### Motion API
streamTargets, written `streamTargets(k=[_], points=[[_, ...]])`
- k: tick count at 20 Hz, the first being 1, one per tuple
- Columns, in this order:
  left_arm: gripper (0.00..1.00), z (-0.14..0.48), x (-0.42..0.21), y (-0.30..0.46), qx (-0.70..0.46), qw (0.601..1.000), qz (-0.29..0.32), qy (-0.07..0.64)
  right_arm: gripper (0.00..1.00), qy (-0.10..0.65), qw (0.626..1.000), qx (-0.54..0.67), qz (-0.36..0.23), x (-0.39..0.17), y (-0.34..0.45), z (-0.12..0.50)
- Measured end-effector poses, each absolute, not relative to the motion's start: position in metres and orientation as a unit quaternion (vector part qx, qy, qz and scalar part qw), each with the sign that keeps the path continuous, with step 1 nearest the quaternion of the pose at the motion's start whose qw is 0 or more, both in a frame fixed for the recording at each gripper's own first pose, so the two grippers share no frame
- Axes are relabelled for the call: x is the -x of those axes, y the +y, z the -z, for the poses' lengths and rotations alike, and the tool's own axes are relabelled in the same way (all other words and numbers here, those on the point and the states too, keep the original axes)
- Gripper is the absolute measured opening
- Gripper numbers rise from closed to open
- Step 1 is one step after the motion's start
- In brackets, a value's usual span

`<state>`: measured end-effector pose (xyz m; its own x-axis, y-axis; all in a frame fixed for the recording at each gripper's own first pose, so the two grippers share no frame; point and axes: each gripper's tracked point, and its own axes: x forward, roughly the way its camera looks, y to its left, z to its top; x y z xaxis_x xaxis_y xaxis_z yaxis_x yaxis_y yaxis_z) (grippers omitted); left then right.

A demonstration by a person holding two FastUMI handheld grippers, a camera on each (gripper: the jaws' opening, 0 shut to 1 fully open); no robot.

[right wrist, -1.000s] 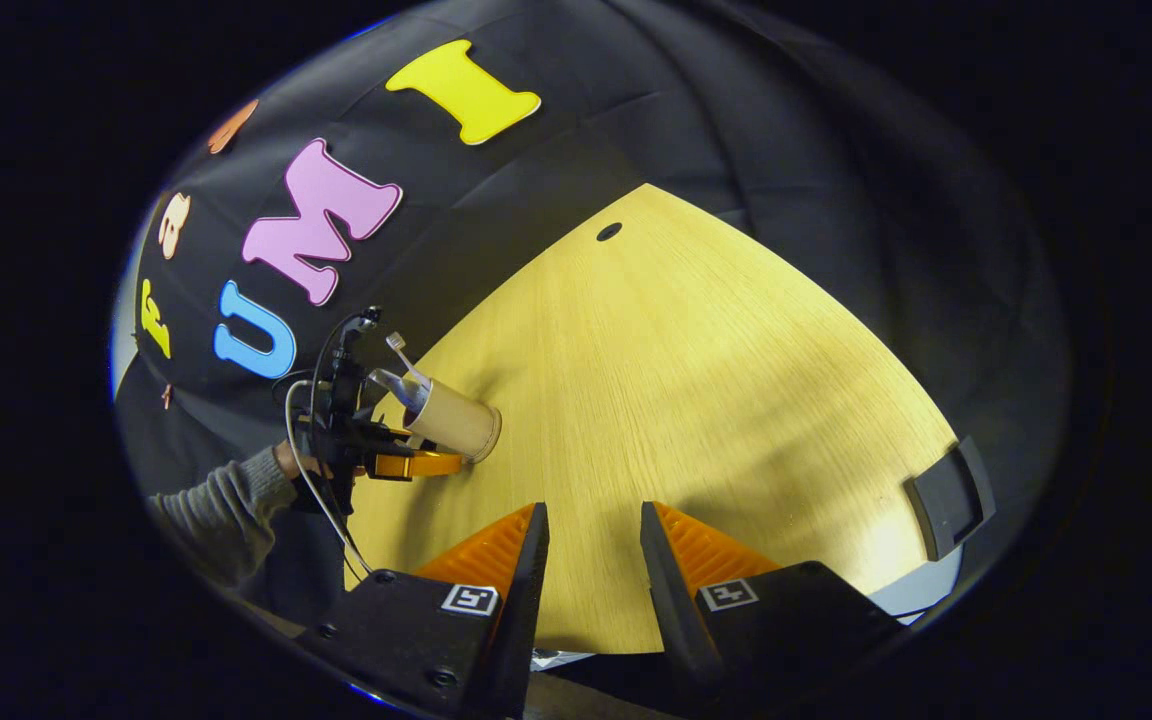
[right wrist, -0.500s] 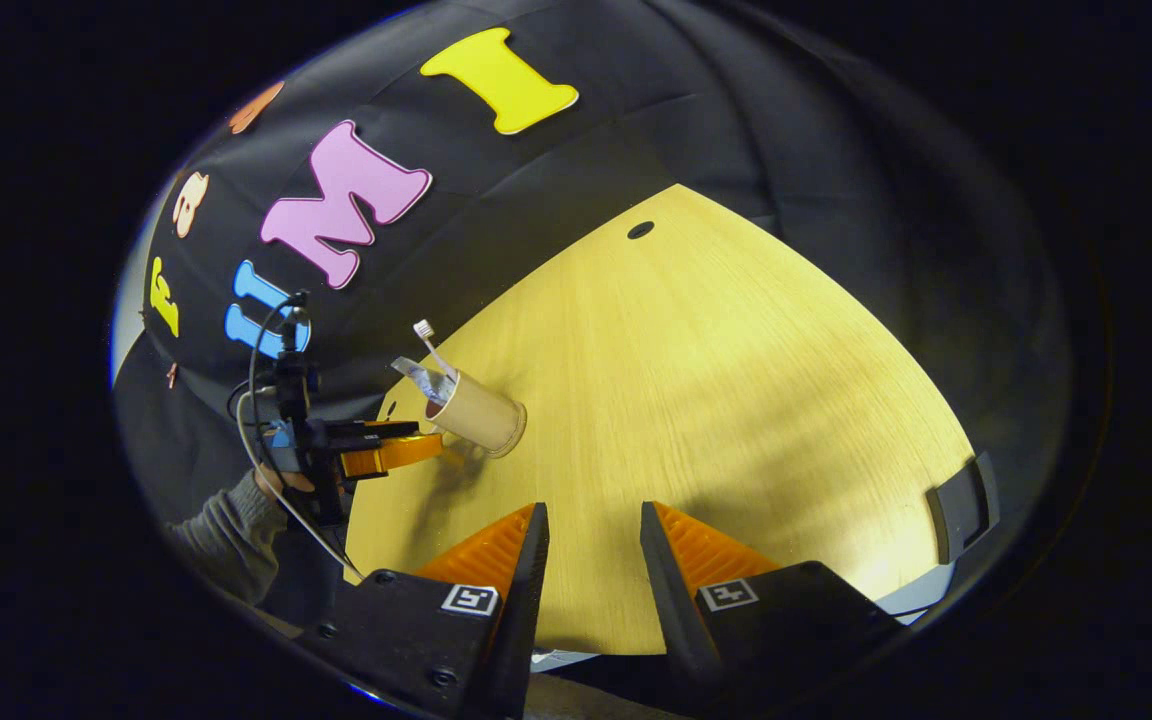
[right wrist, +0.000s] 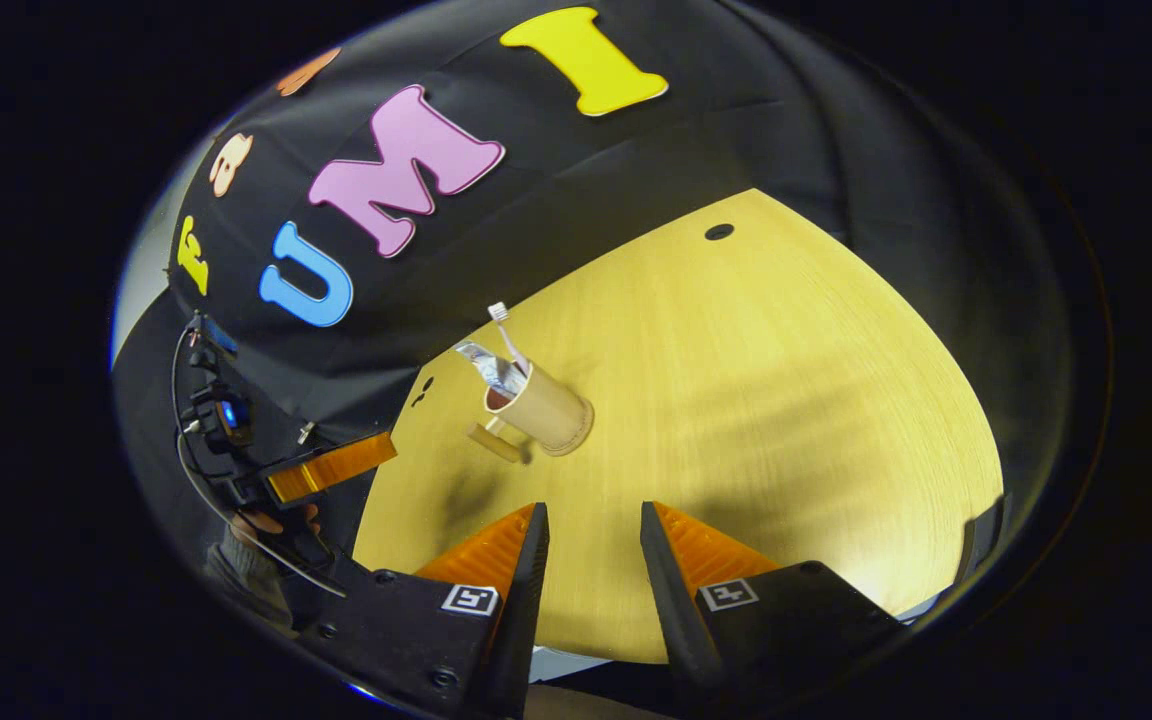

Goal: Put the toothbrush and toothpaste on the desktop into the cup, then pick up the cup and place it on the coaster on the desktop.

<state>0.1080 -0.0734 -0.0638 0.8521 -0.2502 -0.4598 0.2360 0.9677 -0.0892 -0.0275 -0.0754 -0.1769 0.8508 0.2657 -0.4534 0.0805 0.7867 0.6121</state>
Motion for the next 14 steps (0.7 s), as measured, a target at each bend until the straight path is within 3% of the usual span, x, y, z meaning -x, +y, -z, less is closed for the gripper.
streamTargets(k=[6,14], points=[[0.98,0.056,-0.049,-0.046,0.069,0.973,0.082,0.202,0.58,0.257,0.918,-0.288,-0.085,0.019,-0.036,0.151],[0.98,0.067,0.0,-0.037,0.115,0.973,0.068,0.187,0.58,0.258,0.924,-0.257,-0.118,0.022,0.019,0.147]])
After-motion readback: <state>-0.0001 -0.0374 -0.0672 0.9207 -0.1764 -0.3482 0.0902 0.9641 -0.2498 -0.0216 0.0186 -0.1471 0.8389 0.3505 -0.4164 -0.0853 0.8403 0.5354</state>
